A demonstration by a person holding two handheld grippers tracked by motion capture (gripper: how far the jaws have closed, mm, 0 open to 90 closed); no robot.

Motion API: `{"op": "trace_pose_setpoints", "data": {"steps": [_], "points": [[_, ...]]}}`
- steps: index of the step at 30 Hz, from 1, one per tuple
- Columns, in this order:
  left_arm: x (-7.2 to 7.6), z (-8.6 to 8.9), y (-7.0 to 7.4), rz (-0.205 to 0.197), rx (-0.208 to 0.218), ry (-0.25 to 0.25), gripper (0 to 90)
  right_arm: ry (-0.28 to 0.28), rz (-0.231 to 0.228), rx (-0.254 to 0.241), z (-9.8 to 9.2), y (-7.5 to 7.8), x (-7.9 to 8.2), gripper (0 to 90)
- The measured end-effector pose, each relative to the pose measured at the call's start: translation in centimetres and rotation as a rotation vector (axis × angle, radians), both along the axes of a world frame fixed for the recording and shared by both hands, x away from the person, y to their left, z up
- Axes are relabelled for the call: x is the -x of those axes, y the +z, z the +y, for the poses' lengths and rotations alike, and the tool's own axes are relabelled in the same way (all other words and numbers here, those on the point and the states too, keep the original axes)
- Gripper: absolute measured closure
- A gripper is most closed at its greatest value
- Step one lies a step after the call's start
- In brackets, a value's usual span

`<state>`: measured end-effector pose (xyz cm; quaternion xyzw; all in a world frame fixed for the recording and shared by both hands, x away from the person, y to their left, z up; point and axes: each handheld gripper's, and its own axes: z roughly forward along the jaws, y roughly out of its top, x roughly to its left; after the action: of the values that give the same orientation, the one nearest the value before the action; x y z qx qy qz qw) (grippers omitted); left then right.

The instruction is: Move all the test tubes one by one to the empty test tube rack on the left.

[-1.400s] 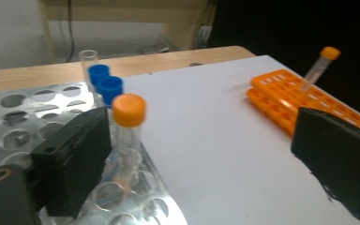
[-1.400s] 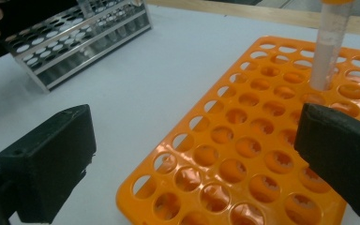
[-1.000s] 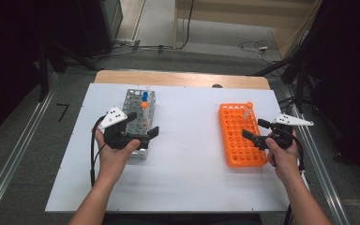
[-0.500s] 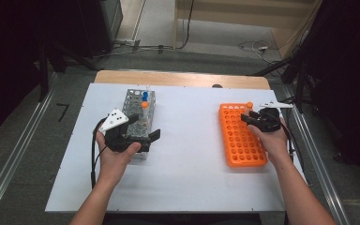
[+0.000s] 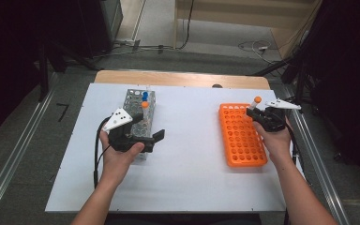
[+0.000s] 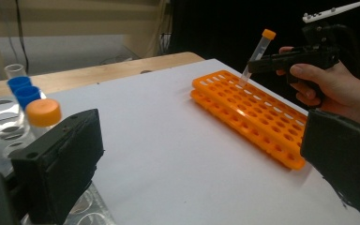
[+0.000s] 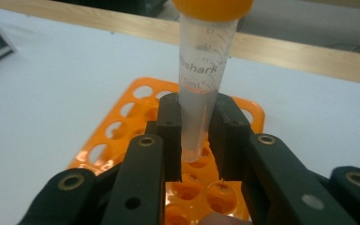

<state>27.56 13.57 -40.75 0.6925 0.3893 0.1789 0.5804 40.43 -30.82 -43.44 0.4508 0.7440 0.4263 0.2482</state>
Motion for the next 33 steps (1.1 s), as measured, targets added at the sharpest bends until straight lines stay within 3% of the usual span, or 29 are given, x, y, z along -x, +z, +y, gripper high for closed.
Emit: {"op": "trace_pose_setpoints", "data": {"steps": [7,15,19,27,33], "points": [[-0.1,-1.9,0.4,-0.013,-0.006,-0.058,0.7,0.113,-0.012,-0.049,1.3,0.9,3.0,72.9],[-0.5,-4.9,0.5,-0.021,-0.023,-0.144,5.5,0.294,0.004,-0.095,3.8,0.8,6.7,72.9],[-0.6,-6.8,0.6,-0.032,-0.018,-0.206,15.5,0.374,0.014,-0.086,5.3,1.1,8.1,73.0],[-1.0,-10.8,0.7,-0.037,-0.061,-0.317,42.5,0.486,0.027,-0.061,8.1,1.4,10.2,72.9],[-1.3,-12.6,0.3,-0.030,-0.101,-0.334,53.8,0.539,0.040,-0.044,9.6,1.5,11.0,72.9]]}}
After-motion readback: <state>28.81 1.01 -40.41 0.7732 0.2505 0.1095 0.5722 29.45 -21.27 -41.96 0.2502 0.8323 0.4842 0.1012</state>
